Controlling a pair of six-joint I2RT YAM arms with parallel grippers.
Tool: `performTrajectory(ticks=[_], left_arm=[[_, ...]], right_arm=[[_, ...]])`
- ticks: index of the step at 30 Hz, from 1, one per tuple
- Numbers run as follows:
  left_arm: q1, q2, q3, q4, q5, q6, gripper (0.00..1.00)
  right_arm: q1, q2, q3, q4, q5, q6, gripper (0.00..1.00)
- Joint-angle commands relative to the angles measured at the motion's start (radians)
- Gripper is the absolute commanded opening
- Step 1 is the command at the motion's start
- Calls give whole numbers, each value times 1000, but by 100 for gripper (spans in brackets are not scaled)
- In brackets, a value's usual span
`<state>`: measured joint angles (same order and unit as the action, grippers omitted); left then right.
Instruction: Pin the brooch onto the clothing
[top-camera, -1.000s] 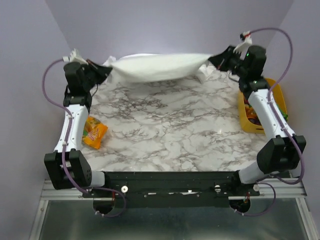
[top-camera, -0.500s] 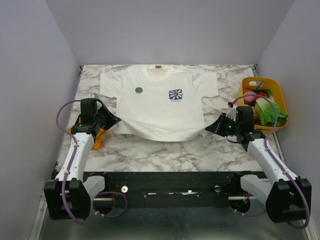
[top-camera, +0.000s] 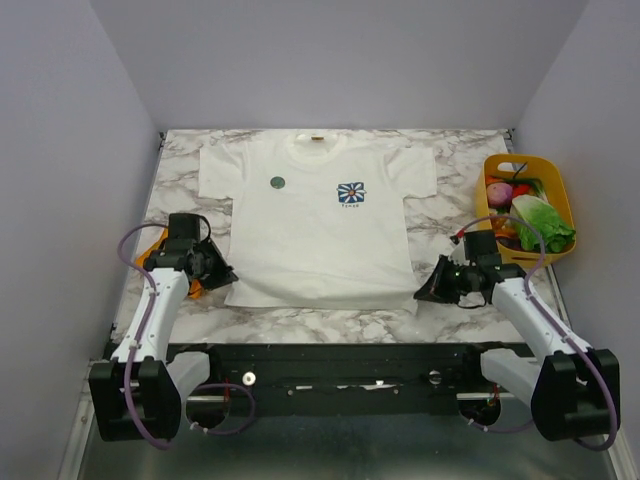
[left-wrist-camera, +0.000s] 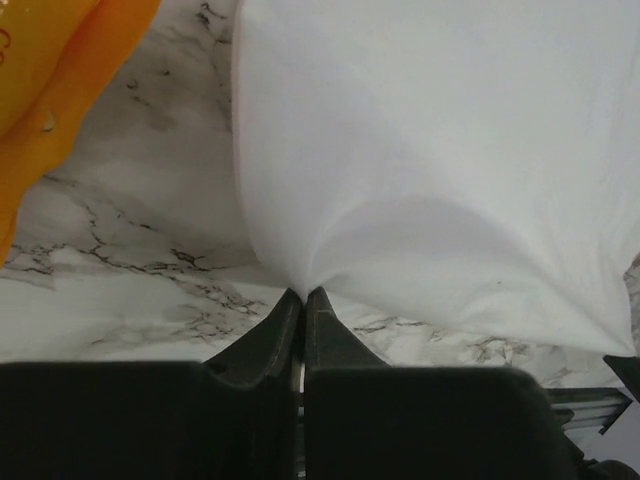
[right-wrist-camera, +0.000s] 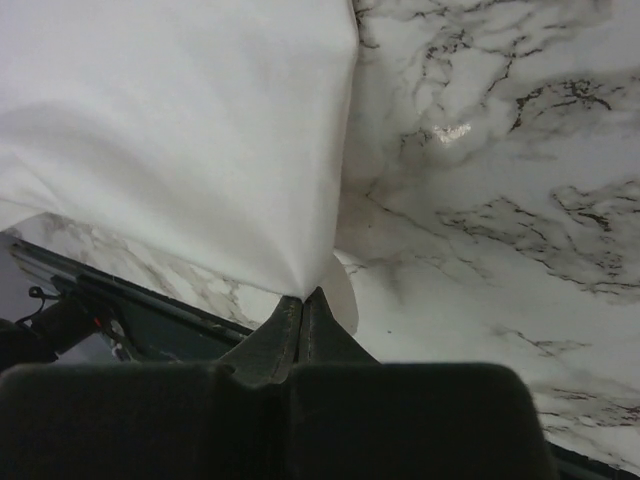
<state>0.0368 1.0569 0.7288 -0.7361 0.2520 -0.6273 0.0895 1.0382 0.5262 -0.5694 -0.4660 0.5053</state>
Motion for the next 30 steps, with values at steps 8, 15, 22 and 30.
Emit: performTrajectory(ticks=[8, 15, 22, 30], left_arm=[[-8, -75, 70, -261, -54, 84, 13], [-9, -126, 26, -321, -53, 101, 19], [-9, -118, 167, -344, -138, 135, 99], [-9, 66, 372, -13, -76, 66, 99]], right_arm=[[-4, -29, 109, -300, -22, -36, 1], [-4, -49, 81, -379, -43, -50, 1], [-5, -145, 145, -383, -43, -47, 100], [-4, 20, 418, -101, 104, -43, 100]])
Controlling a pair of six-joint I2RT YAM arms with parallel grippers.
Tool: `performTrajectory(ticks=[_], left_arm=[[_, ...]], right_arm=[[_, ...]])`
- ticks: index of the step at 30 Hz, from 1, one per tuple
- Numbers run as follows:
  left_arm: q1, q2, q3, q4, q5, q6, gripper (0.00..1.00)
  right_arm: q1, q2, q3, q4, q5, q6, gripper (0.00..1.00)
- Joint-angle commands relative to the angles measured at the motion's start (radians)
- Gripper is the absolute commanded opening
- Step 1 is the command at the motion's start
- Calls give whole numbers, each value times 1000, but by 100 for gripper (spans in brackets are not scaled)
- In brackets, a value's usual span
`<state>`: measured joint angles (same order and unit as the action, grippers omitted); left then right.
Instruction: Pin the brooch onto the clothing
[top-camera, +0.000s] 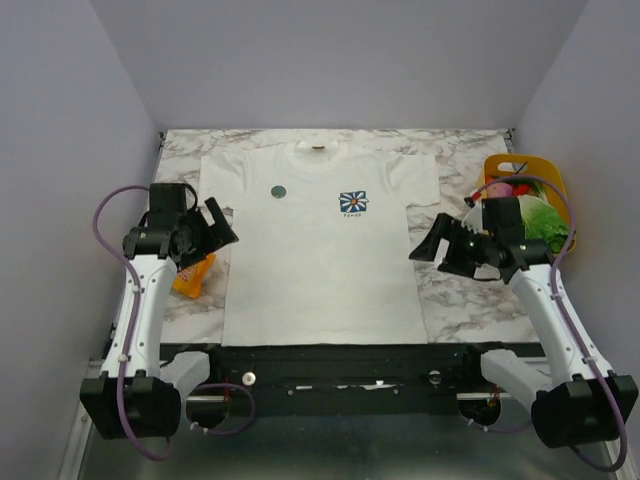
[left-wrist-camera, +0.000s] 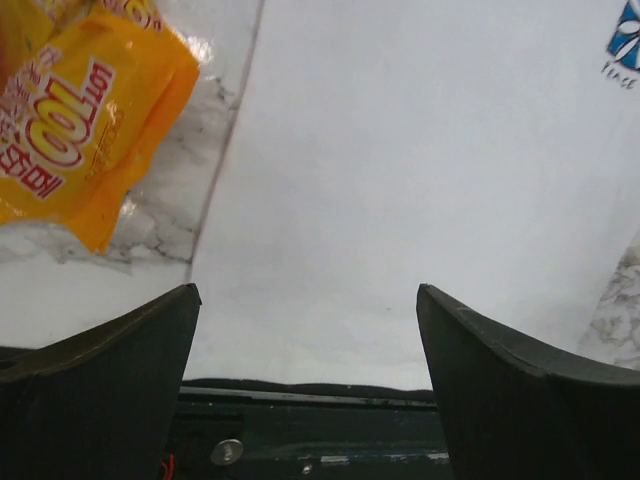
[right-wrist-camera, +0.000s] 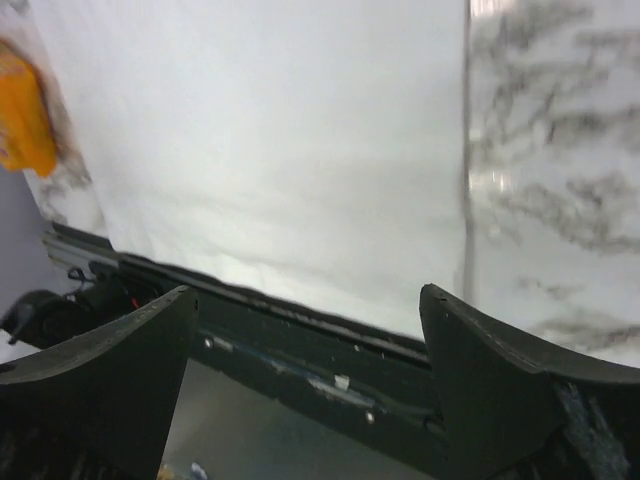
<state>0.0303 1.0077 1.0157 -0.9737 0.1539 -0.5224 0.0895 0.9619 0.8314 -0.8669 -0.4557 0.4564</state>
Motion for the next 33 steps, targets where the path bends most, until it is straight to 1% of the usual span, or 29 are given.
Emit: performTrajectory(ticks=[1, 2, 4, 5, 7, 8, 10, 11, 12, 13, 14, 15, 16, 17, 18, 19, 20, 22, 23, 24, 25, 26, 30, 32, 33], left_arm=[[-3, 141, 98, 321, 56, -54, 99], [-3, 202, 137, 367, 67, -74, 99], [-4, 267, 175, 465, 85, -97, 99], [-6, 334, 214, 490, 75, -99, 99], [-9, 403, 245, 555, 65, -125, 99], [-13, 470, 295, 563, 58, -129, 95], [-24, 531, 328, 608, 7, -116, 91], [-24, 596, 363, 624, -38, -108, 85], [-23, 638, 392, 632, -59, -97, 78], [-20, 681, 435, 588, -92, -78, 70], [-21, 771, 519, 573, -135, -65, 53], [-20, 816, 564, 555, -148, -56, 40], [-20, 862, 605, 531, -175, -48, 30], [-18, 950, 694, 515, -180, -32, 10], [-18, 997, 745, 495, -197, -22, 2], [-18, 1043, 797, 448, -197, -13, 0], [-18, 1128, 899, 420, -206, 8, 0], [-13, 1201, 989, 350, -221, 24, 0], [-10, 1253, 1041, 337, -227, 27, 0], [-7, 1272, 1054, 334, -225, 27, 0], [-3, 1285, 1061, 337, -224, 22, 0], [-1, 1307, 1073, 334, -221, 22, 0], [2, 1342, 1077, 342, -261, 21, 0], [5, 1385, 1122, 307, -278, 24, 0], [6, 1402, 1145, 285, -283, 27, 0]], right_arm=[[-5, 148, 141, 248, 109, 10, 100], [-5, 173, 130, 284, 124, 19, 100], [-5, 221, 115, 385, 111, 18, 100], [-4, 282, 109, 422, 117, 25, 100], [-4, 354, 129, 494, 150, 34, 100], [-5, 429, 167, 508, 178, 47, 100], [-5, 519, 221, 545, 192, 48, 100], [-4, 564, 263, 543, 199, 42, 100], [-4, 674, 356, 539, 204, 36, 100], [-5, 725, 415, 517, 216, 36, 100], [-4, 782, 466, 510, 235, 37, 100], [-5, 876, 568, 503, 244, 38, 100], [-5, 932, 622, 464, 259, 50, 100], [-4, 975, 676, 441, 294, 60, 100], [-4, 1015, 731, 433, 298, 62, 100], [-7, 1105, 840, 389, 296, 67, 100], [-8, 1145, 918, 353, 298, 65, 97], [-8, 1251, 1070, 303, 296, 65, 86], [-11, 1285, 1112, 287, 281, 64, 66], [-14, 1313, 1147, 275, 253, 64, 44], [-16, 1336, 1184, 257, 232, 67, 26], [-19, 1371, 1210, 256, 213, 74, 1], [-20, 1428, 1236, 252, 192, 134, 1], [-25, 1445, 1242, 230, 199, 143, 1], [-28, 1469, 1268, 204, 230, 148, 1]])
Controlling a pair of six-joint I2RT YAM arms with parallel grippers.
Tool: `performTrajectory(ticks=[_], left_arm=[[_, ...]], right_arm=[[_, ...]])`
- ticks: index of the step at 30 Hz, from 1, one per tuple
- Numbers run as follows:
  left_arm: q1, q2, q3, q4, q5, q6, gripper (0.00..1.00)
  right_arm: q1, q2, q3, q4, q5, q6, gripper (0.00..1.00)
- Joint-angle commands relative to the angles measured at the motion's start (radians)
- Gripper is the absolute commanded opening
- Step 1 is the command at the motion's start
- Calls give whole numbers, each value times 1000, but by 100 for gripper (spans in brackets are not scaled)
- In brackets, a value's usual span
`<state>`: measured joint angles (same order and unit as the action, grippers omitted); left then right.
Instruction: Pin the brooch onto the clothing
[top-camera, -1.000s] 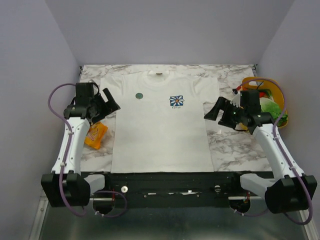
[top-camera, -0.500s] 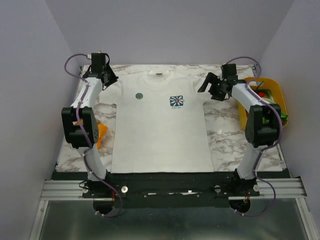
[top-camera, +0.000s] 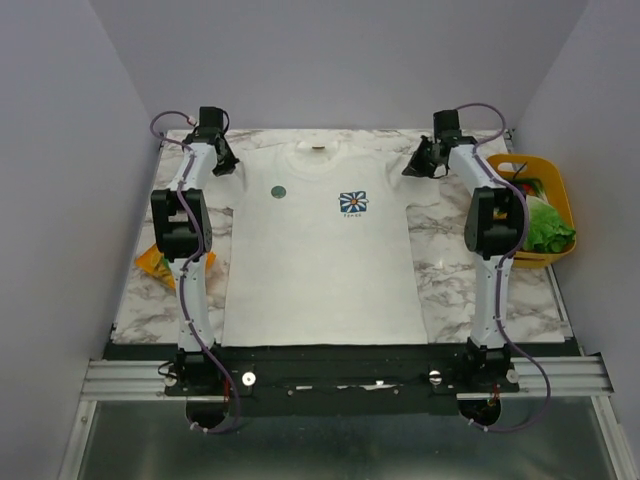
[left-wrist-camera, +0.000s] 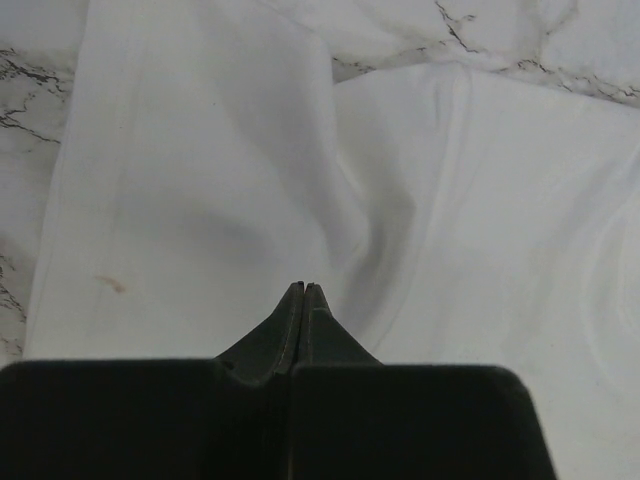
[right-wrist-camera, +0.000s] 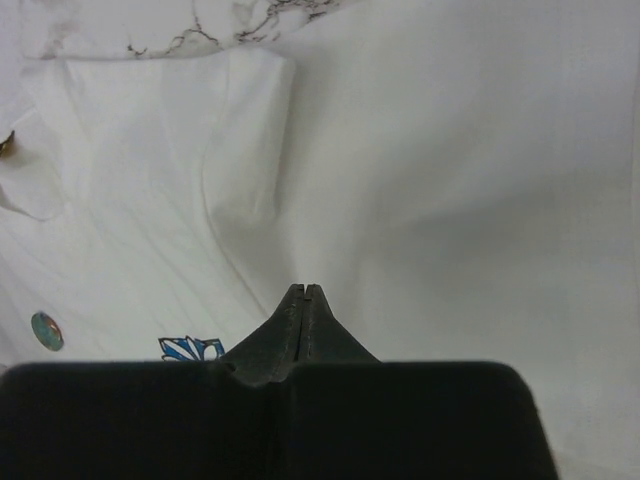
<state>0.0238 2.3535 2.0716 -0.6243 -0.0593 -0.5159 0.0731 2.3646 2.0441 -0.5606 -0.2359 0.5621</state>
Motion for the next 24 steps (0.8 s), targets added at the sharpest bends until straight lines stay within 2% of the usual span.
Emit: performTrajectory(ticks=[1, 5, 12, 18, 24], left_arm=[[14, 72, 111, -115, -77, 28, 0], [13, 92, 102, -144, -99, 34, 0], [13, 112, 114, -239, -180, 59, 0], [27, 168, 156, -319, -189, 63, 0], [53, 133, 79, -318, -232, 53, 0]], right_arm=[[-15, 74, 68, -142, 27, 44, 1], [-36, 120, 139, -229, 96, 32, 1], [-59, 228, 321, -387, 95, 15, 1], [-70, 228, 326, -429, 147, -4, 1], [-114, 202, 268, -440, 167, -24, 1]])
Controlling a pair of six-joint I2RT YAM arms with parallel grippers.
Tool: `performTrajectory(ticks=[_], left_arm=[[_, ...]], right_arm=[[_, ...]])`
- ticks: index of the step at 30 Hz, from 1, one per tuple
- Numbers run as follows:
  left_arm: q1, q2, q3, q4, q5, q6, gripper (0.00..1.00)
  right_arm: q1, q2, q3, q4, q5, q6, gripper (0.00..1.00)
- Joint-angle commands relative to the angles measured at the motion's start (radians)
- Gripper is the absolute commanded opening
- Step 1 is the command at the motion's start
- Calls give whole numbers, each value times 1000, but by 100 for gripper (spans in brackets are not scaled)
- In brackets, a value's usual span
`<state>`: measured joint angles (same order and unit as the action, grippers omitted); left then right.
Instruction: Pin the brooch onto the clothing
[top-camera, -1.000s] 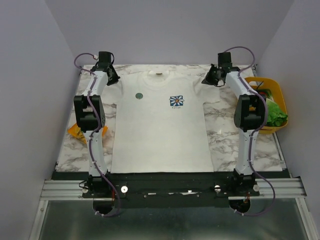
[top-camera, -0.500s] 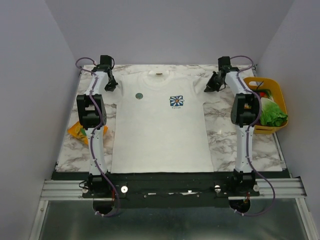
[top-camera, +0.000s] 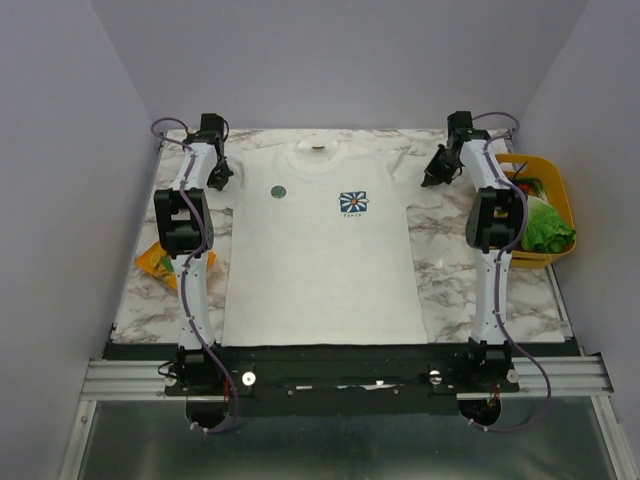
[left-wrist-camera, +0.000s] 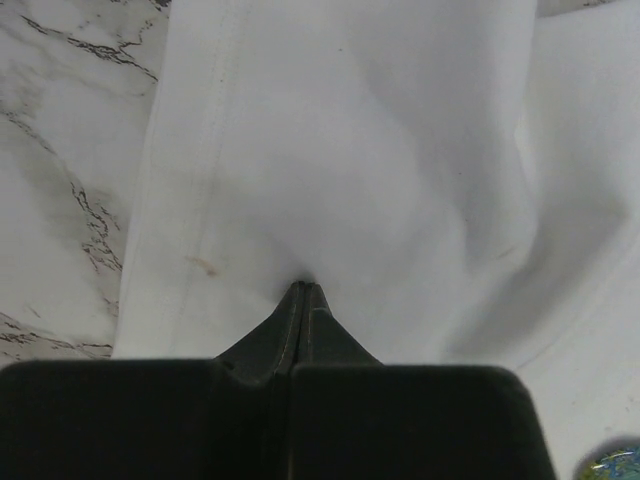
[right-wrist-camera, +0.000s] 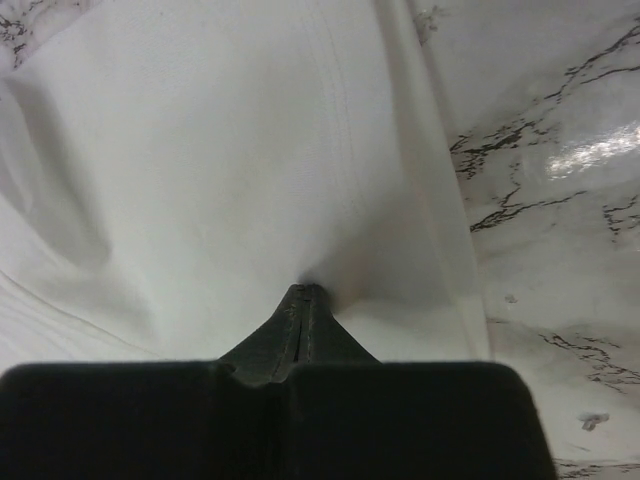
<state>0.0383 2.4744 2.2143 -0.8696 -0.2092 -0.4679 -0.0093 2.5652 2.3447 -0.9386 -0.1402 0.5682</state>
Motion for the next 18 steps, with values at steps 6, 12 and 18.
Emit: performTrajectory(ticks=[6, 12, 18], left_arm=[[57, -37, -151, -31, -70, -2, 0], [63, -86, -253, -5, -84, -3, 0], [64, -101, -271, 20, -75, -6, 0]], right_arm=[[-38, -17, -74, -55, 83, -40, 1], [-43, -34, -116, -46, 77, -53, 1], [-46, -74, -179, -6, 85, -54, 0]])
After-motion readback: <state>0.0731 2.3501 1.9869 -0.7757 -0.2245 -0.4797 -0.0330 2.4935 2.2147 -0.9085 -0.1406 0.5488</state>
